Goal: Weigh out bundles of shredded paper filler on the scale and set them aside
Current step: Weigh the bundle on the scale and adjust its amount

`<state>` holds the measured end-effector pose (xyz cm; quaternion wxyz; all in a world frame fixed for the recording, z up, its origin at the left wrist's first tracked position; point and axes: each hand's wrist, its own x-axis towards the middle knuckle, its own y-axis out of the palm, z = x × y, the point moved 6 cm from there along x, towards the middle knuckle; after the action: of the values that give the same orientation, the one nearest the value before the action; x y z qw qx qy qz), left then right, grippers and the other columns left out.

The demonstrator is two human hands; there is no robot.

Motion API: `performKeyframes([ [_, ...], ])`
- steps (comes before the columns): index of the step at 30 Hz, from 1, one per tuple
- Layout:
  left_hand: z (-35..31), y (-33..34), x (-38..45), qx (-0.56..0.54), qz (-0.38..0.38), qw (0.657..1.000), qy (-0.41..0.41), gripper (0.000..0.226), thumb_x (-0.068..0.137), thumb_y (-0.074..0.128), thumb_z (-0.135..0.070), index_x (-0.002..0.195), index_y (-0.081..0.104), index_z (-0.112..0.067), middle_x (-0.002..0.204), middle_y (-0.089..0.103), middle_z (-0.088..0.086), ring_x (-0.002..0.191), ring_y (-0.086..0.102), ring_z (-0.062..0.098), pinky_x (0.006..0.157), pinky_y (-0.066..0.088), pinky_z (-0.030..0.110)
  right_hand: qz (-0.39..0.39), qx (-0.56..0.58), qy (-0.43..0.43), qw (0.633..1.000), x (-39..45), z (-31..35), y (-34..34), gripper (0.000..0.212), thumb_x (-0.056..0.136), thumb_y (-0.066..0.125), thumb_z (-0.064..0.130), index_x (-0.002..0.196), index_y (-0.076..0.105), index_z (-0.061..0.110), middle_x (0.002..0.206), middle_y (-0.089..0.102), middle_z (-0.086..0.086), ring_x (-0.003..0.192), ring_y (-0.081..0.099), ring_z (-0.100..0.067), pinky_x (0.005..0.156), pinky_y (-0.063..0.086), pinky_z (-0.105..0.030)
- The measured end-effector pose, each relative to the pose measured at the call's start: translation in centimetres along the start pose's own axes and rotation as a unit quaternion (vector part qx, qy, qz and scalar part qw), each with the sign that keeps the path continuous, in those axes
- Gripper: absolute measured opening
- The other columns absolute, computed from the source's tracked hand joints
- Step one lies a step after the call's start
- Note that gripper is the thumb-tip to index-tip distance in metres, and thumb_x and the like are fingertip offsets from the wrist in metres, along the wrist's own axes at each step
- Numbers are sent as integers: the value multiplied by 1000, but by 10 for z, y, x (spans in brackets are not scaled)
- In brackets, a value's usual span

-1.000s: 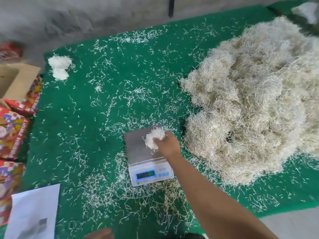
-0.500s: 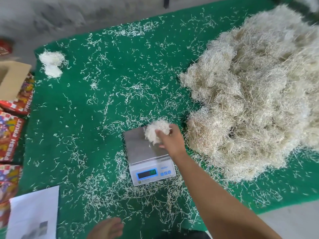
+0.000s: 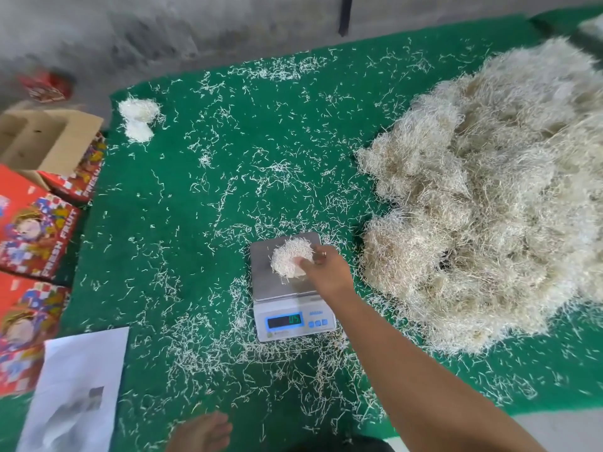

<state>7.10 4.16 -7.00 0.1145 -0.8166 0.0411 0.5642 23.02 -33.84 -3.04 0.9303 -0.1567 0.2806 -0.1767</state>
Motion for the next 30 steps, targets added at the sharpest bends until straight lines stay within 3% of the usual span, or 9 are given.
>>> performKeyframes([
  [2, -1, 8, -11, 18, -4, 1000, 23, 23, 98, 65, -8, 112, 68, 10, 112, 72, 29, 104, 68, 45, 98, 52, 55, -15, 3, 3, 1000, -11, -11, -18, 58, 91, 77, 49, 139, 56, 25, 114, 66, 9, 92, 62, -6, 75, 47, -27],
  [6, 9, 24, -16, 44, -48, 998, 14, 18, 95, 69, -9, 108, 72, 3, 99, 78, 17, 100, 72, 36, 92, 55, 51, -32, 17, 9, 999, -40, -38, -48, 54, 93, 76, 45, 139, 57, 24, 119, 66, 6, 99, 68, -18, 79, 53, -33],
  [9, 16, 39, -25, 45, -50, 998, 14, 16, 96, 69, -12, 107, 73, -1, 98, 79, 14, 98, 73, 33, 79, 55, 43, -31, 19, 12, 999, -67, -62, -64, 42, 97, 73, 40, 134, 60, 25, 112, 65, 15, 93, 65, -11, 66, 50, -26],
  [13, 30, 50, -32, 53, -61, 997, 17, 16, 95, 72, -16, 108, 72, -5, 101, 79, 13, 103, 72, 34, 94, 52, 47, -22, 32, 22, 999, -101, -93, -83, 29, 99, 72, 33, 125, 62, 25, 106, 69, 11, 67, 61, -8, 47, 46, -11],
  [17, 43, 59, -36, 72, -65, 995, 19, 15, 98, 69, -17, 109, 71, -7, 102, 78, 11, 100, 72, 30, 83, 53, 40, -11, 34, 25, 999, -134, -117, -99, 24, 101, 70, 30, 123, 63, 23, 101, 73, 4, 62, 63, -6, 58, 52, -25],
  [21, 58, 62, -38, 87, -80, 993, 12, 13, 99, 65, -14, 109, 69, -6, 104, 77, 11, 98, 72, 28, 83, 54, 41, -4, 29, 20, 999, -158, -130, -116, 20, 102, 69, 28, 121, 65, 25, 100, 75, -2, 86, 74, -39, 73, 61, -44],
  [24, 65, 65, -40, 91, -83, 992, 9, 14, 100, 65, -14, 108, 69, -4, 103, 76, 13, 98, 71, 29, 82, 52, 40, -15, 31, 19, 999, -165, -137, -133, 22, 101, 69, 28, 123, 66, 23, 108, 74, -1, 78, 71, -25, 78, 58, -40],
  [26, 66, 67, -42, 92, -81, 992, 9, 14, 100, 64, -14, 108, 69, -3, 103, 76, 14, 98, 71, 30, 84, 51, 40, -25, 38, 16, 999, -166, -140, -143, 22, 101, 69, 26, 123, 67, 22, 108, 74, 0, 86, 74, -30, 80, 60, -42],
  [30, 64, 75, -48, 111, -73, 991, 15, 13, 101, 60, -11, 111, 66, -6, 106, 75, 13, 101, 70, 29, 87, 52, 41, -37, 27, 6, 999, -167, -141, -152, 17, 102, 67, 26, 119, 67, 23, 105, 74, -2, 79, 70, -24, 80, 60, -46],
])
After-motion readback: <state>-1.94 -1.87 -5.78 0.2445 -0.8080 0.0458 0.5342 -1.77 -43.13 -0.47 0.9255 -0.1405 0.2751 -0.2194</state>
